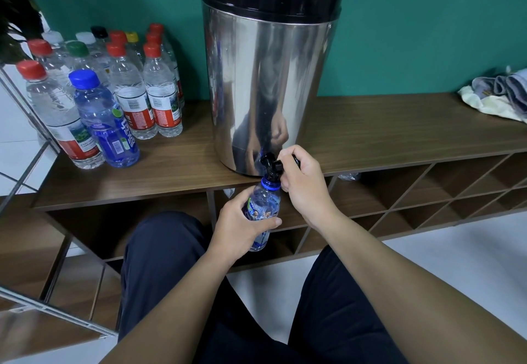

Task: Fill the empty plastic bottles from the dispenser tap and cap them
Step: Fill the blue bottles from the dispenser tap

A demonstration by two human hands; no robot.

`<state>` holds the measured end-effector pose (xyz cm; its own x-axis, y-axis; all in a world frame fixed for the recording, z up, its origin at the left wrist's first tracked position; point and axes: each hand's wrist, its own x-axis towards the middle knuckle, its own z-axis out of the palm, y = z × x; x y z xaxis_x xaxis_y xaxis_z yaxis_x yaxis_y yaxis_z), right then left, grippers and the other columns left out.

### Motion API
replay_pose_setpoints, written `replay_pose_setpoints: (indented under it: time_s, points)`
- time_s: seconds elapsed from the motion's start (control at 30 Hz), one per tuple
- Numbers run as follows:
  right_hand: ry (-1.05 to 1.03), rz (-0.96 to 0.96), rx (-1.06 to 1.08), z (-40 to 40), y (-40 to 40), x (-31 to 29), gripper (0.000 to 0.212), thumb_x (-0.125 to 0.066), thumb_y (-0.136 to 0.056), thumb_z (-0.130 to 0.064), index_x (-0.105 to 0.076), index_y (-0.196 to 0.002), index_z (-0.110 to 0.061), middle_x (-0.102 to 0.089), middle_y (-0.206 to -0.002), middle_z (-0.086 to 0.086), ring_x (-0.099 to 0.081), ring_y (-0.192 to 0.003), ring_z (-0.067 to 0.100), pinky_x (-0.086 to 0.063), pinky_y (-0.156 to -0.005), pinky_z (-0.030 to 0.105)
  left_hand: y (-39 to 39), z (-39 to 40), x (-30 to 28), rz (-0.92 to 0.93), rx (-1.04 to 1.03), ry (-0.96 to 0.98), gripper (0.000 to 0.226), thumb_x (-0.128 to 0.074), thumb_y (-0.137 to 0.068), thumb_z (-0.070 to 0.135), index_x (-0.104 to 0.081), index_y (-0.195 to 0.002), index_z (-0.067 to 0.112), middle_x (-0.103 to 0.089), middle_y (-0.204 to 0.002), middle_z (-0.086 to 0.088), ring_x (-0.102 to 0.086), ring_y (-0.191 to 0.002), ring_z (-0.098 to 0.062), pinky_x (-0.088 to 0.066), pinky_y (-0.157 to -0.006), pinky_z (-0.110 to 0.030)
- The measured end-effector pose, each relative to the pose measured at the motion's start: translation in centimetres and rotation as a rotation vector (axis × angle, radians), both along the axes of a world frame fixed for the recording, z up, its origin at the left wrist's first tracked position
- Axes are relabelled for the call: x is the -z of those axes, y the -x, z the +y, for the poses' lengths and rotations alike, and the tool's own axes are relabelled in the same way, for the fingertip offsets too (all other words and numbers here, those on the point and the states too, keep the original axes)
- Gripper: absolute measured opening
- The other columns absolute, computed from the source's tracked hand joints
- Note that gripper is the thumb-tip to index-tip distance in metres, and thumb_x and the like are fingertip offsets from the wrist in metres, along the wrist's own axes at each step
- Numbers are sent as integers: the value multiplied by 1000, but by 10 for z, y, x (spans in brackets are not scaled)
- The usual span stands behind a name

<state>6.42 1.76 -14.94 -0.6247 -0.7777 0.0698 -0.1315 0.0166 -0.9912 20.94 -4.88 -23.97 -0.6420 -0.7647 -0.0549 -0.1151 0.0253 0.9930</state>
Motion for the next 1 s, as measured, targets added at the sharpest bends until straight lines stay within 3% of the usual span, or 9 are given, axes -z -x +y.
replay_pose_setpoints:
  time_s: [0.53, 1.0]
  points:
    - [2, 5, 1, 0, 1, 1, 27, -54, -116, -29, -61, -95, -13, -43, -61, -5, -37, -59, 15, -34, -59, 35, 0, -2, 3, 11, 4, -6, 83, -106, -73, 18, -69, -145, 33, -82, -123, 11, -79, -114, -12, -61, -109, -52]
    - [21, -15, -13, -2, 2, 5, 29, -54, -116, -31, -60, -92, -16, -39, -62, -3, -34, -59, 16, -33, -59, 35, 1, -2, 5, 11, 8, 11, 79, -106, -73, 20, -69, -141, 37, -82, -123, 13, -79, -115, -12, -62, -108, -51]
